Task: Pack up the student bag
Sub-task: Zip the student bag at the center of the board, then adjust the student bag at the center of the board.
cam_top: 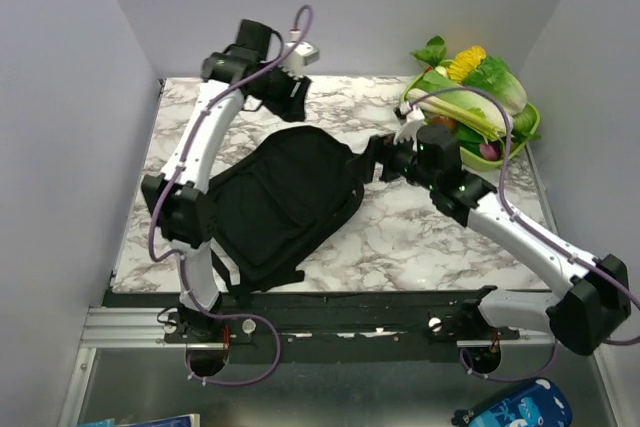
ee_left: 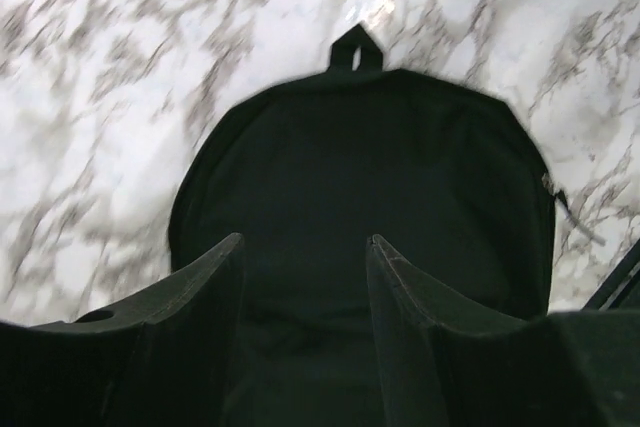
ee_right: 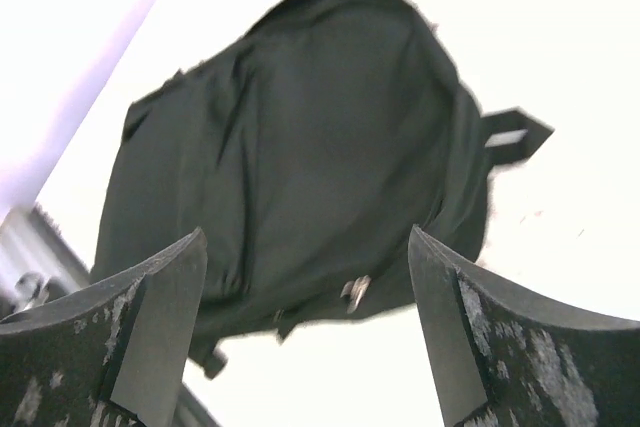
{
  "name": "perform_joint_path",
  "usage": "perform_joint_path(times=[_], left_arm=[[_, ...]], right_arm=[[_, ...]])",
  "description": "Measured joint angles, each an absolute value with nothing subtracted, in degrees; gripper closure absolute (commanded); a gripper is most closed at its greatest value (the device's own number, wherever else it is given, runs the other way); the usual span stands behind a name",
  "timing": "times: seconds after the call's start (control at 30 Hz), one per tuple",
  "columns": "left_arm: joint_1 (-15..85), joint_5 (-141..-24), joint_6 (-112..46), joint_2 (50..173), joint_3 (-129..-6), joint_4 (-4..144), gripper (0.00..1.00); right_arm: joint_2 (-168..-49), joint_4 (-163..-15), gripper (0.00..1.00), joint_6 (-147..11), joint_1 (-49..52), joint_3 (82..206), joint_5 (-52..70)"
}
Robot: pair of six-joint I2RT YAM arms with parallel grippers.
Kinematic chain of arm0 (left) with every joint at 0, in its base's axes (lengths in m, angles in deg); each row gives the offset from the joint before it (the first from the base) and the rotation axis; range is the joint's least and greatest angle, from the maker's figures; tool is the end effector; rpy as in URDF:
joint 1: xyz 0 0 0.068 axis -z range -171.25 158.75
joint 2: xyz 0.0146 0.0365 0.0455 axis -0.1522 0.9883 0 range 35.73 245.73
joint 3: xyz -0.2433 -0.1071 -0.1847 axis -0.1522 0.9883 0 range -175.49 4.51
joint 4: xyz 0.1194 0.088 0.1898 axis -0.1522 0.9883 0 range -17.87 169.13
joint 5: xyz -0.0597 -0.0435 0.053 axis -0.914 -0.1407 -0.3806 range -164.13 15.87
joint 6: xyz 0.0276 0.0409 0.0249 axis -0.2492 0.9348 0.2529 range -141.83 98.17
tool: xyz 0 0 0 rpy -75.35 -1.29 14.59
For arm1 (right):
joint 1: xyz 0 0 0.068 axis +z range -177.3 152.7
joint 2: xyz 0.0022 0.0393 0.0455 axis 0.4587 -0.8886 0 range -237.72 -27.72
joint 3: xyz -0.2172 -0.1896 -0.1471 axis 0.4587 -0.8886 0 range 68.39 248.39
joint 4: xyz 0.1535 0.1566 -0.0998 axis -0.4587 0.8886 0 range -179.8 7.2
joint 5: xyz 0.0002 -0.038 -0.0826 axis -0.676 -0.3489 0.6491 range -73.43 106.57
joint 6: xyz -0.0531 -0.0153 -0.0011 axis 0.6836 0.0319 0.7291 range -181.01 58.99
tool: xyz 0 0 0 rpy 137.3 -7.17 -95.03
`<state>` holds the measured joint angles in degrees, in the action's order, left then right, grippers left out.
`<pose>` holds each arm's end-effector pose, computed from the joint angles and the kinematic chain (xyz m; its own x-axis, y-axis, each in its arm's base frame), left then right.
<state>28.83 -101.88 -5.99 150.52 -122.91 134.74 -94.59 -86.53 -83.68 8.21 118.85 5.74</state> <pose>0.3942 -0.1628 0.4258 -0.5323 0.4517 -0.7160 0.7591 0.6291 -0.1675 0.1840 0.1400 0.3615 -0.5284 0.0880 -0.8444 -0.5537 0.7183 0.4213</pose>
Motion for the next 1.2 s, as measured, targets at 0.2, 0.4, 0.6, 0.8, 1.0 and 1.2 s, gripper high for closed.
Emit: perform_joint_path(times=[0.2,0.4,0.6,0.8,1.0,1.2], left_arm=[[17.8,-96.4,-2.4,133.6,-105.3,135.9,0.35],[16.6,-91.3,4.3,119.7,-80.8,139.4,0.35],[11.6,-88.1,10.7,114.8,-69.0,143.3,0.35],[9.9,-86.1,15.8,111.0,-58.3,144.6,0.38],[9.9,-83.7,17.3,114.0,-52.8,143.1,0.40],[10.2,-83.2,14.9,122.5,-56.2,138.0,0.40]], right_arm=[[-110.9,-85.7,0.12,-77.0,6.2,135.0,11.6],[-123.8,-84.6,0.16,-74.3,6.0,138.4,13.1],[-127.6,-83.2,0.23,-74.7,6.0,136.6,13.1],[-123.0,-87.4,0.81,-78.6,4.2,126.8,11.0],[-116.2,-89.9,0.99,-84.2,0.3,118.1,6.9],[-107.0,-91.3,0.95,-88.2,-0.4,108.4,5.5]])
